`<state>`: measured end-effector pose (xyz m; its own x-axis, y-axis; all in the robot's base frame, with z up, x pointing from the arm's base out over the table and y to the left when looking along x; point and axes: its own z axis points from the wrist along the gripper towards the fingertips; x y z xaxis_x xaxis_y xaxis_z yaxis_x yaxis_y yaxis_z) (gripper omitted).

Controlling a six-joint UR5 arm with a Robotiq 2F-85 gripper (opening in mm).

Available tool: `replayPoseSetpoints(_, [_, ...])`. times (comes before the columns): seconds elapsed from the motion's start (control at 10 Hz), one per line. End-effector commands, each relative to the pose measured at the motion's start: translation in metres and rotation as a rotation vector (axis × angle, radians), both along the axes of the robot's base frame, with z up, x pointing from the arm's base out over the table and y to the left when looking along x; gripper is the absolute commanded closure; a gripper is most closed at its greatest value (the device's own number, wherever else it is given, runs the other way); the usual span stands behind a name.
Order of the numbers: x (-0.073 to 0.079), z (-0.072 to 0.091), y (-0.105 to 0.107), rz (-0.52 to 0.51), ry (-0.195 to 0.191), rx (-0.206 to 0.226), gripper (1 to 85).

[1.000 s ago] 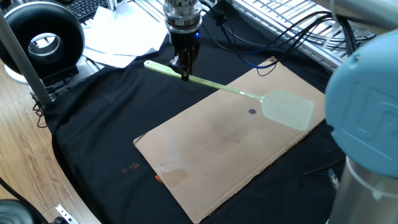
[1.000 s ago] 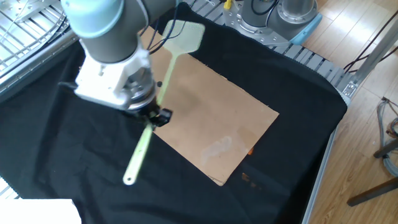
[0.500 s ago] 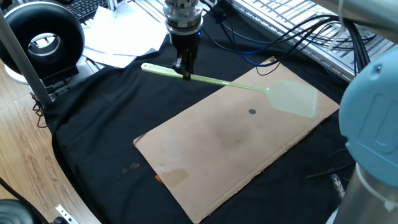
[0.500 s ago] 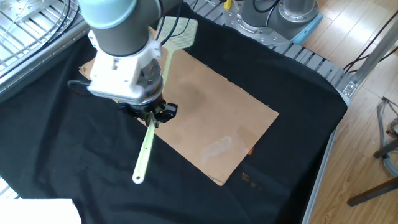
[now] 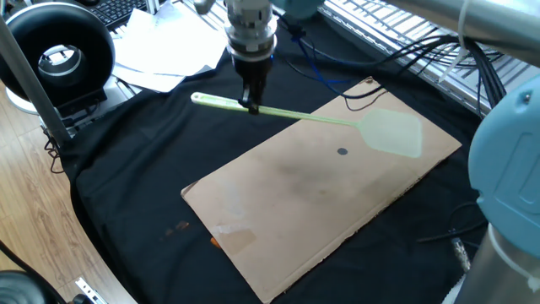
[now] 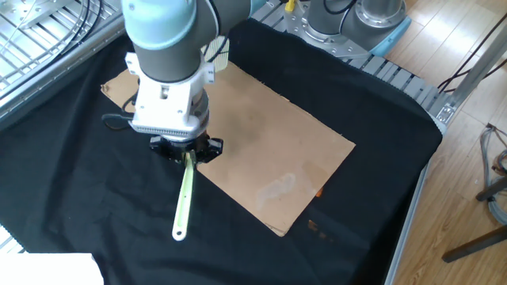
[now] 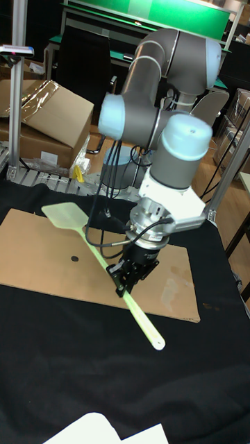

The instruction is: Swat with a flyswatter

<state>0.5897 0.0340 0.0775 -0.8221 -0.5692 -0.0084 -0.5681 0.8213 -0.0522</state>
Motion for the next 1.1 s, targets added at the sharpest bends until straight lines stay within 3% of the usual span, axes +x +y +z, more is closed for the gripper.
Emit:
replayPoseSetpoints(0.0, [0.005, -0.021, -0.01, 0.007, -0.055, 0.028, 84.7])
replayPoseSetpoints(0.3, [0.01, -0.031, -0.01, 0.008, -0.102, 0.043, 84.7])
replayPoseSetpoints(0.6, [0.027, -0.026, 0.024, -0.05, -0.162, 0.155, 84.7])
replayPoseSetpoints(0.7, [0.034, -0.025, 0.037, -0.067, -0.194, 0.224, 84.7])
replayPoseSetpoints(1.0, [0.068, -0.022, 0.042, -0.034, -0.355, 0.252, 84.7])
